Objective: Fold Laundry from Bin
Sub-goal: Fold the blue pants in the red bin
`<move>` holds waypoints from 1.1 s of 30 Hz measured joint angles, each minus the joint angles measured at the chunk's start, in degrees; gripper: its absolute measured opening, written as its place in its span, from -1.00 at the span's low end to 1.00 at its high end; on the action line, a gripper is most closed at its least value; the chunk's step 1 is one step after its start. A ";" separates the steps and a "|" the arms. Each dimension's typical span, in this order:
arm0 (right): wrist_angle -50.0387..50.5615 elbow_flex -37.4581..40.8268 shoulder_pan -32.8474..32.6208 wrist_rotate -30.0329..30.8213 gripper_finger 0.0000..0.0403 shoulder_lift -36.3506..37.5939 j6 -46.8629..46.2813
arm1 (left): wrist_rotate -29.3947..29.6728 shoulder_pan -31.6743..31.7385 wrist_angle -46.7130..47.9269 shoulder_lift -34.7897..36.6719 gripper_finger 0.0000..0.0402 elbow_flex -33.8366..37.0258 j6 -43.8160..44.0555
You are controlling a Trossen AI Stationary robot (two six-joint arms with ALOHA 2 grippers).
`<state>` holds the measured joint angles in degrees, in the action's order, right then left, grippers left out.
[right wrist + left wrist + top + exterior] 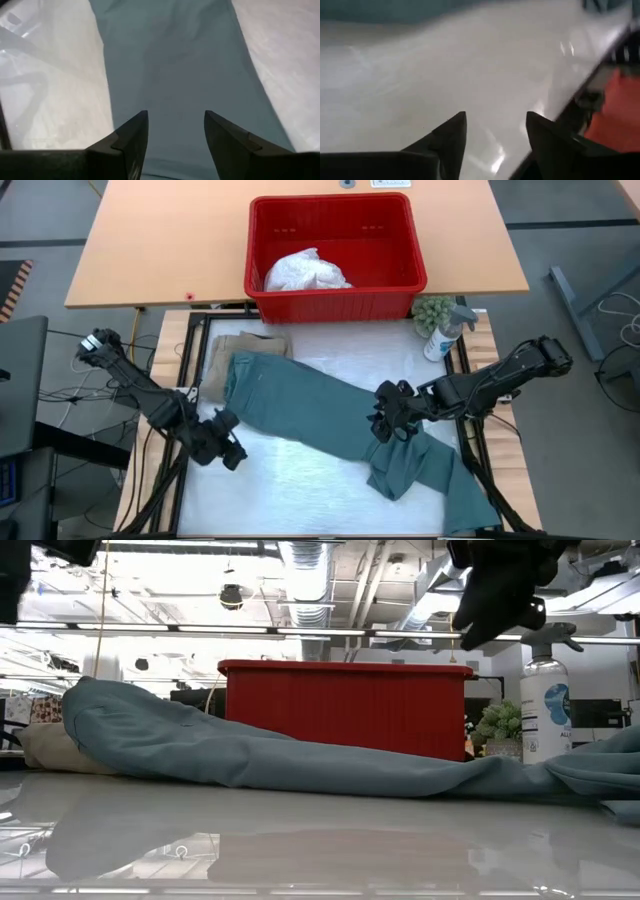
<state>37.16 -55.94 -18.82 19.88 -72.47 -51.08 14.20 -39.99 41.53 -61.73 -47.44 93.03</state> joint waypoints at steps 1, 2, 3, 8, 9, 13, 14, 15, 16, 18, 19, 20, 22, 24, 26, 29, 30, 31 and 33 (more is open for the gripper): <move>-0.17 0.00 -0.02 -0.03 0.08 0.00 -0.75 | 2.68 -1.23 1.18 -0.48 0.00 -0.02 3.07; -0.20 0.00 -0.01 -0.05 0.08 0.01 -1.70 | 5.46 -2.43 3.31 -1.22 0.03 -0.02 6.42; -0.11 0.00 -0.01 -0.12 0.08 0.00 -2.81 | 8.55 -3.46 5.83 -2.14 0.05 0.01 10.35; -0.12 0.00 0.02 -0.18 0.08 0.01 -6.41 | 27.06 -8.78 16.72 -8.33 0.10 0.19 35.42; -0.15 0.00 0.05 -0.19 0.08 0.01 -7.29 | 28.38 -8.85 16.47 -9.61 0.11 0.73 36.72; -0.81 0.00 0.69 -0.25 0.08 0.02 -9.88 | 29.65 -8.38 12.27 -14.80 0.12 3.24 37.90; -0.85 0.00 0.69 -0.25 0.08 0.02 -9.84 | 29.58 -8.44 11.30 -16.12 0.12 4.09 38.05; -0.87 0.00 0.72 -0.24 0.08 0.02 -9.46 | 29.50 -8.59 10.56 -17.40 0.12 4.79 38.38; -0.91 0.00 0.72 -0.24 0.08 0.02 -8.92 | 29.08 -8.83 9.33 -18.35 0.12 5.48 39.25; -0.85 0.00 0.89 -0.18 0.08 0.02 -8.62 | 28.90 -9.67 6.91 -19.61 0.12 5.98 39.99; -0.85 0.00 0.96 -0.17 0.08 0.02 -8.62 | 29.69 -10.27 6.21 -20.00 0.12 5.98 40.78; -0.90 0.00 1.07 -0.15 0.08 0.02 -8.60 | 30.77 -10.69 5.95 -20.26 0.12 5.97 41.84; -1.07 0.00 1.35 -0.06 0.08 0.02 -8.41 | 32.63 -10.88 6.20 -20.62 0.12 5.97 43.50; -1.32 0.00 1.56 0.07 0.08 0.02 -7.22 | 36.12 -9.56 6.72 -21.15 0.12 5.99 44.73; -1.54 0.00 1.98 -0.18 0.08 0.02 -5.82 | 38.36 -7.92 6.46 -21.81 0.12 6.01 46.73; -1.72 0.00 2.60 -0.42 0.08 0.02 -3.52 | 36.69 -5.08 6.76 -22.21 0.12 6.10 47.82; -1.70 0.00 2.91 -0.42 0.08 0.02 -2.53 | 35.55 -4.21 6.42 -22.21 0.12 6.10 47.57; -1.70 0.00 3.11 -0.42 0.08 0.02 -1.53 | 35.07 -3.73 5.95 -22.13 0.12 6.10 46.93; -1.69 0.00 3.70 -0.44 0.08 0.02 0.16 | 33.44 -3.59 5.51 -21.08 0.12 6.10 46.21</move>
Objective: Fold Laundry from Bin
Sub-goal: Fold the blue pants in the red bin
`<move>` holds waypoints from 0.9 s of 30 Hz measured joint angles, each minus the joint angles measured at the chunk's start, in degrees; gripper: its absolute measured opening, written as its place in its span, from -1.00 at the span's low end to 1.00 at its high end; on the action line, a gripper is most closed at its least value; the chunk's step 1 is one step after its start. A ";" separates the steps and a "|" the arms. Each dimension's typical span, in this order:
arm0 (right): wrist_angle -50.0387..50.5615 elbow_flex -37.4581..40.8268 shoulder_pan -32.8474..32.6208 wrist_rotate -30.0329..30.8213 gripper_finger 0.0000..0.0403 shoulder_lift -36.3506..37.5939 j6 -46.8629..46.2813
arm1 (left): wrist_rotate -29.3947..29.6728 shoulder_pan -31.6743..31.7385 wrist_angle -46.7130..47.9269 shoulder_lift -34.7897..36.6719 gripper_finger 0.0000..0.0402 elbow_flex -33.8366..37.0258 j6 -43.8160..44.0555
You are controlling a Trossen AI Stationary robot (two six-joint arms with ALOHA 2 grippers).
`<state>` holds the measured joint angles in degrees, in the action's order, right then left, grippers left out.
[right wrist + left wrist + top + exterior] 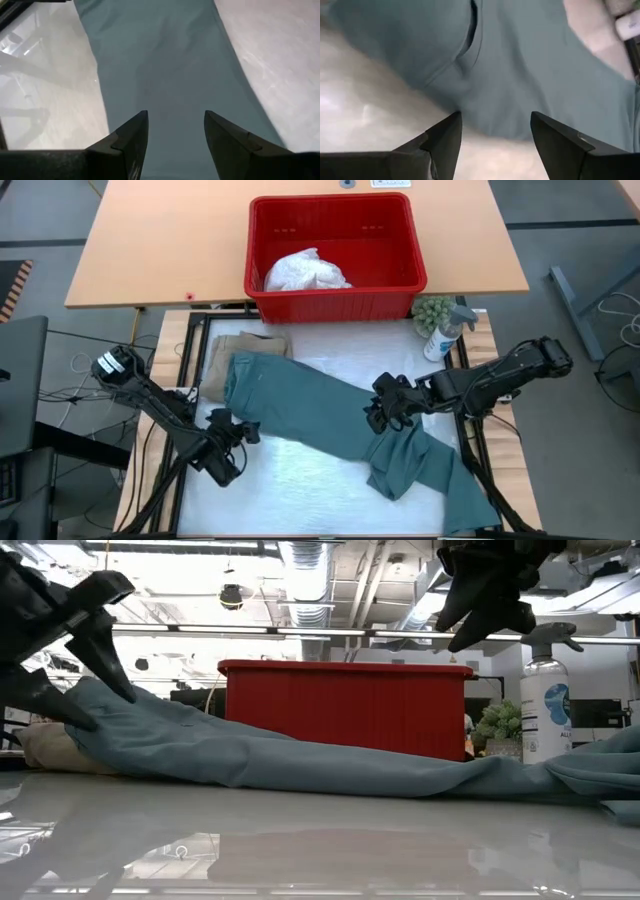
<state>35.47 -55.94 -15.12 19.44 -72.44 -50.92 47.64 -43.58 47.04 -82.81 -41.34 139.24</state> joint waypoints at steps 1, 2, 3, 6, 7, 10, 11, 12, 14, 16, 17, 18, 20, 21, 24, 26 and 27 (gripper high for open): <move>-0.02 0.00 0.31 -0.01 0.08 0.00 0.68 | -1.26 -0.34 -0.01 1.03 0.12 0.00 -0.75; -0.03 0.00 0.52 -0.02 0.08 0.00 1.32 | -2.38 -0.82 0.21 2.42 0.12 0.00 -2.09; -0.09 0.00 0.74 -0.03 0.08 0.00 1.90 | -3.37 -1.26 0.83 4.19 0.12 0.00 -3.74; -0.25 0.00 1.51 -0.06 0.08 0.00 4.32 | -6.35 -1.56 1.65 11.03 0.12 0.00 -9.51; -0.31 0.00 1.83 -0.07 0.08 0.00 4.83 | -7.37 -1.27 2.13 13.49 0.12 0.00 -11.82; -0.42 0.00 2.92 -0.07 0.08 0.00 4.93 | -10.75 0.23 5.41 21.10 0.12 -0.02 -17.51; -0.42 0.00 3.17 -0.06 0.08 0.00 4.95 | -12.51 0.81 7.46 23.28 0.12 -0.02 -18.93; -0.42 0.00 3.40 -0.06 0.08 0.00 4.97 | -14.65 1.43 9.73 25.37 0.12 -0.02 -20.22; -0.44 0.00 3.72 -0.07 0.08 0.00 5.01 | -19.29 2.40 15.06 28.80 0.12 -0.02 -21.83; -0.44 0.00 4.01 -0.07 0.08 0.00 5.09 | -21.50 2.72 20.00 31.22 0.12 -0.02 -23.70; -0.44 0.00 4.08 -0.07 0.08 0.00 5.10 | -21.37 2.72 22.20 32.27 0.12 -0.02 -24.46; -0.48 0.00 4.09 -0.07 0.08 0.00 5.10 | -20.65 2.72 24.25 33.16 0.12 -0.02 -24.85; -0.48 0.00 4.09 -0.07 0.08 0.00 5.07 | -18.60 2.72 26.28 34.61 0.12 -0.04 -25.62; -0.47 0.00 4.05 -0.07 0.08 0.00 4.88 | -17.70 2.77 26.87 35.25 0.12 -0.04 -25.71; -0.49 0.00 4.01 -0.09 0.08 0.00 4.88 | -15.60 2.87 27.91 36.50 0.12 -0.07 -25.27; -0.60 0.00 4.01 -0.11 0.08 0.00 4.88 | -14.52 3.71 28.41 36.70 0.12 -0.09 -23.68; -0.72 0.00 4.02 -0.11 0.08 0.00 4.87 | -14.21 4.47 28.59 36.70 0.12 -0.11 -23.22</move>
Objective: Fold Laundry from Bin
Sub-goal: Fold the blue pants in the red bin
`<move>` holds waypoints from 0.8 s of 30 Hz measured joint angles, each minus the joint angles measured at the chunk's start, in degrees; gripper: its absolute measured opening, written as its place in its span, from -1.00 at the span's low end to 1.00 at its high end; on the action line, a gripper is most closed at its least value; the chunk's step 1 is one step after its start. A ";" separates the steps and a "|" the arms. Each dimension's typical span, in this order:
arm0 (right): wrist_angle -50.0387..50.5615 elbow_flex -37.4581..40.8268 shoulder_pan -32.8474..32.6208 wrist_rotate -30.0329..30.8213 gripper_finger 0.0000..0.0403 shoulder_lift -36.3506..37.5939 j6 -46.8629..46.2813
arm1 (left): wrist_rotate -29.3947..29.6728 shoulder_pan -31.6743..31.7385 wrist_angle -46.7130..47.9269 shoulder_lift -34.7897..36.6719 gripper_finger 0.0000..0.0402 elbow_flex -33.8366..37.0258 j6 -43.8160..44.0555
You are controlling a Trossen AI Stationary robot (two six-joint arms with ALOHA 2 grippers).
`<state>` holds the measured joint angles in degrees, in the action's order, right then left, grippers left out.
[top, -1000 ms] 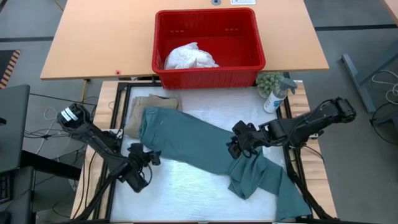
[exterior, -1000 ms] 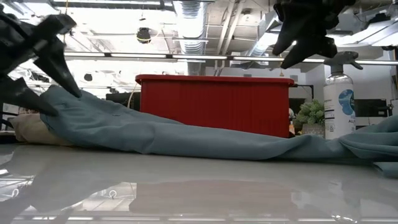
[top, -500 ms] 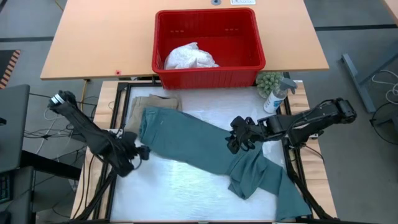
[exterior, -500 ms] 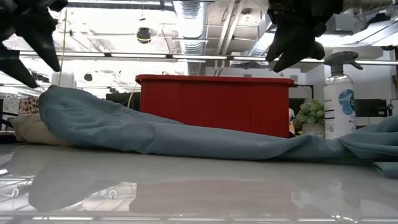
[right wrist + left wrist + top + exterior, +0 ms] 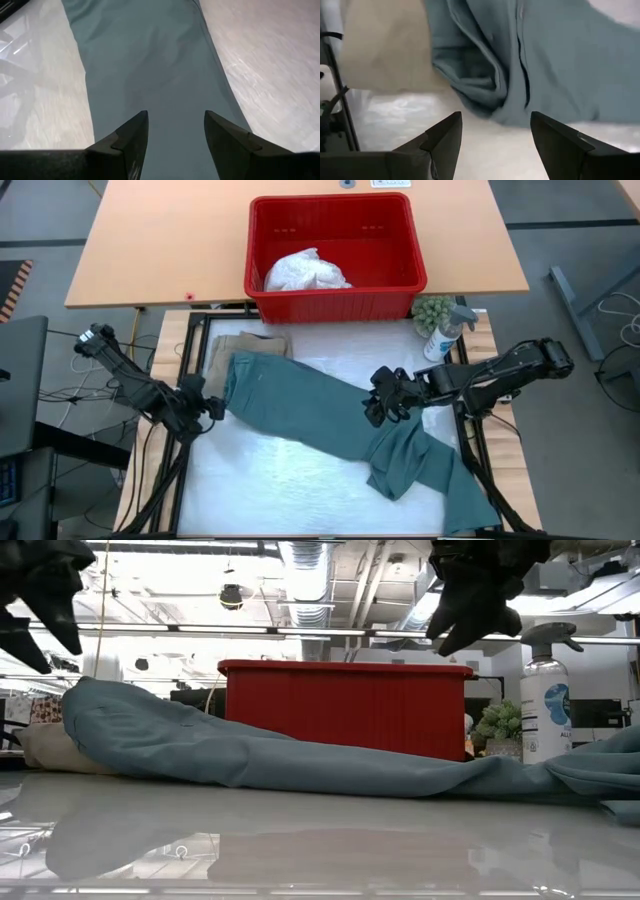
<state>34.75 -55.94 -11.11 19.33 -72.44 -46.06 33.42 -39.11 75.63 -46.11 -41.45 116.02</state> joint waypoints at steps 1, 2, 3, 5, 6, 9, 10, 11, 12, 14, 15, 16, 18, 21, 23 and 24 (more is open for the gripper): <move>-0.23 0.00 0.01 0.00 0.08 0.00 -0.01 | 0.34 0.99 0.05 -0.05 0.12 0.00 0.24; -0.53 0.00 0.01 0.00 0.08 0.00 -0.01 | 0.81 2.20 0.28 -0.34 0.12 0.00 0.87; -0.77 0.00 0.01 0.00 0.08 0.00 -0.06 | 1.23 3.65 0.49 -0.60 0.12 0.00 1.62; -0.82 0.00 0.01 0.00 0.08 0.02 -0.81 | 1.33 6.67 0.47 -1.26 0.12 0.00 1.63; -0.80 0.00 0.01 -0.01 0.08 0.02 -1.06 | 1.29 8.19 0.31 -1.65 0.12 0.00 1.23; -0.83 0.00 0.01 -0.02 0.08 0.02 -1.52 | 2.24 12.16 -2.58 -3.20 0.13 0.07 -1.84; -0.88 0.00 0.01 -0.02 0.08 0.02 -1.54 | 2.86 13.37 -4.03 -3.77 0.13 0.12 -3.83; -0.95 0.00 0.01 -0.02 0.08 0.02 -1.54 | 3.45 14.50 -5.68 -4.46 0.13 0.13 -6.42; -0.99 0.00 0.01 -0.02 0.08 0.02 -1.54 | 3.60 15.67 -7.71 -5.32 0.13 0.13 -8.81; -0.99 0.00 0.01 -0.02 0.08 0.02 -1.81 | 3.33 17.86 -11.36 -7.37 0.13 0.13 -13.25; -1.00 0.00 0.01 -0.02 0.08 0.02 -2.10 | 2.58 18.95 -12.90 -8.48 0.13 0.13 -15.65; -1.00 0.00 0.01 -0.02 0.08 0.02 -2.31 | 1.51 20.18 -13.95 -9.70 0.13 0.13 -17.91; -0.97 0.00 0.01 -0.02 0.08 0.02 -2.80 | -1.83 22.60 -14.50 -12.58 0.13 0.13 -21.05; -0.93 0.00 -0.36 -0.91 0.08 0.02 -4.55 | -6.94 24.78 -16.06 -16.46 0.13 0.15 -23.84; 0.34 -0.02 -0.77 -3.73 0.08 0.02 -7.08 | -9.56 25.33 -18.27 -18.74 0.13 0.15 -25.79; 1.97 -0.02 -1.28 -5.08 0.08 0.02 -9.34 | -10.46 25.48 -19.72 -19.65 0.13 0.15 -26.94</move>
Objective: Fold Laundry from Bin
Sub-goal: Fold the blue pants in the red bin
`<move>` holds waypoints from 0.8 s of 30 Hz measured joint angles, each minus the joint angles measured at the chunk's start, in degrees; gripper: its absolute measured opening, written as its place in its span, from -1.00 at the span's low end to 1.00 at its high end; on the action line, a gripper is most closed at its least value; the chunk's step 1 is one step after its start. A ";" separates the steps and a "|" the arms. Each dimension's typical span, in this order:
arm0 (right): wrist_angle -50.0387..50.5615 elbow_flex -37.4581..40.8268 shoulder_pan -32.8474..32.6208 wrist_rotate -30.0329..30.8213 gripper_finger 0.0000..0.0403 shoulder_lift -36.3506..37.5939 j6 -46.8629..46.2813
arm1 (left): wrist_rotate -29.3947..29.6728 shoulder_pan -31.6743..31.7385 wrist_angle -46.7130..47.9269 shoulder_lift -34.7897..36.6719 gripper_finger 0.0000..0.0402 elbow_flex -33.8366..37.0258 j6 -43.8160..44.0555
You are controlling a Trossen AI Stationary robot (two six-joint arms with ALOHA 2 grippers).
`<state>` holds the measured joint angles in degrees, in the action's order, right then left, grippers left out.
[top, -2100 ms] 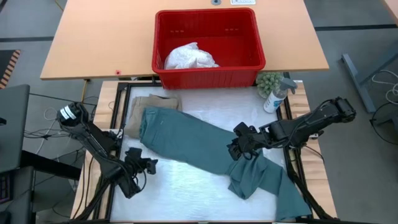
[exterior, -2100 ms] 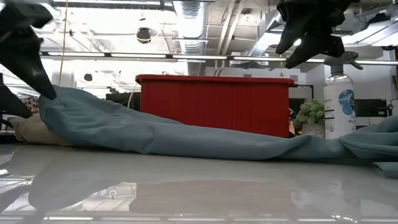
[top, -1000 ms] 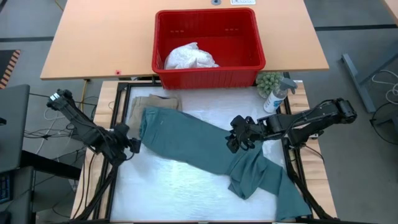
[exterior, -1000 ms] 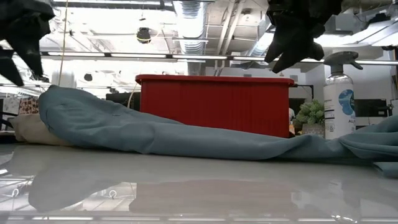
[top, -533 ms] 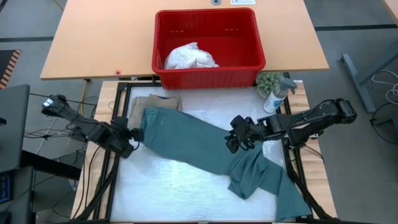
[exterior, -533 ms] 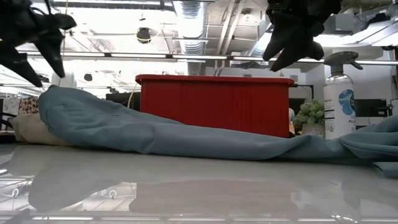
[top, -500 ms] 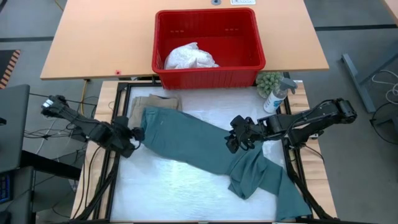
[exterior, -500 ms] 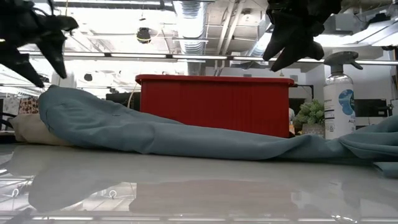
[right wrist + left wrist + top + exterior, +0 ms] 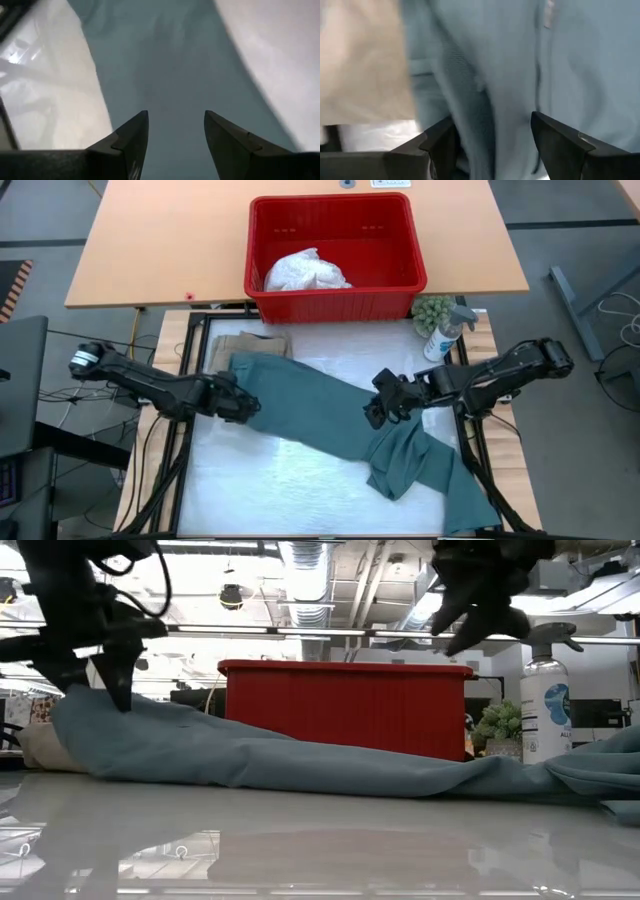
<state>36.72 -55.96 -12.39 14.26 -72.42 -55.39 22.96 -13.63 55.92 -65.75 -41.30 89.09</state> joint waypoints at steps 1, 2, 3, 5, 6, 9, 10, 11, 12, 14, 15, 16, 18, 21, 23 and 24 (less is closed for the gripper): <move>2.18 0.00 -0.77 -1.02 0.06 -0.12 -2.72 | -0.63 0.03 -1.11 -0.68 0.13 0.00 -1.00; 4.50 0.00 -1.81 -1.77 0.05 -0.66 -5.28 | -1.12 0.03 -1.84 -1.24 0.13 0.00 -1.74; 6.83 0.00 -3.12 -2.40 0.03 -1.08 -7.45 | -1.53 0.03 -2.36 -1.83 0.13 0.00 -2.21; 11.81 0.00 -6.46 -4.15 -0.02 -2.71 -11.71 | -2.42 0.05 -2.96 -2.58 0.13 0.00 -2.43; 13.31 0.00 -8.00 -5.49 -0.05 -3.69 -13.70 | -3.04 0.05 -2.91 -2.70 0.13 0.00 -2.44; 12.48 0.00 -13.41 -9.06 -0.12 -7.06 -16.48 | -6.36 0.05 -3.03 -1.51 0.13 -0.04 -3.73; 11.43 0.00 -14.97 -9.99 -0.13 -8.32 -16.63 | -7.36 0.05 -2.76 -0.67 0.13 -0.28 -4.05; 10.07 0.00 -16.62 -10.80 -0.15 -9.54 -16.72 | -7.98 -0.03 -2.24 0.31 0.13 -0.82 -4.44; 8.77 0.00 -18.19 -11.46 -0.16 -10.82 -16.62 | -8.06 -0.15 -1.96 1.36 0.13 -1.59 -4.87; 5.54 0.00 -21.11 -12.87 -0.18 -13.16 -14.84 | -7.51 -0.22 -0.82 3.72 0.13 -3.67 -5.95; 3.63 0.00 -22.76 -13.11 -0.18 -14.21 -13.04 | -6.88 -0.22 0.04 4.82 0.13 -4.82 -6.72; 1.41 0.00 -24.44 -13.09 -0.19 -15.23 -10.68 | -6.00 -0.17 0.68 5.82 0.13 -6.14 -7.47; -2.91 0.00 -27.44 -12.98 -0.19 -17.04 -5.19 | -3.72 -0.15 0.55 7.67 0.13 -8.78 -9.17; -6.54 -0.06 -31.00 -12.65 -0.19 -19.01 0.04 | 1.09 -0.42 -3.87 9.13 0.13 -12.35 -14.23; -5.95 -0.59 -32.55 -12.82 -0.19 -20.26 2.00 | 2.88 -1.14 -13.19 8.79 0.13 -12.74 -23.06; -4.96 -0.99 -33.30 -13.39 -0.19 -20.90 3.18 | 3.05 -1.31 -17.19 7.76 0.13 -12.73 -27.19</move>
<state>31.76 -56.96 -45.69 0.87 -93.32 -52.21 26.01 -14.94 38.72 -57.99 -54.03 61.89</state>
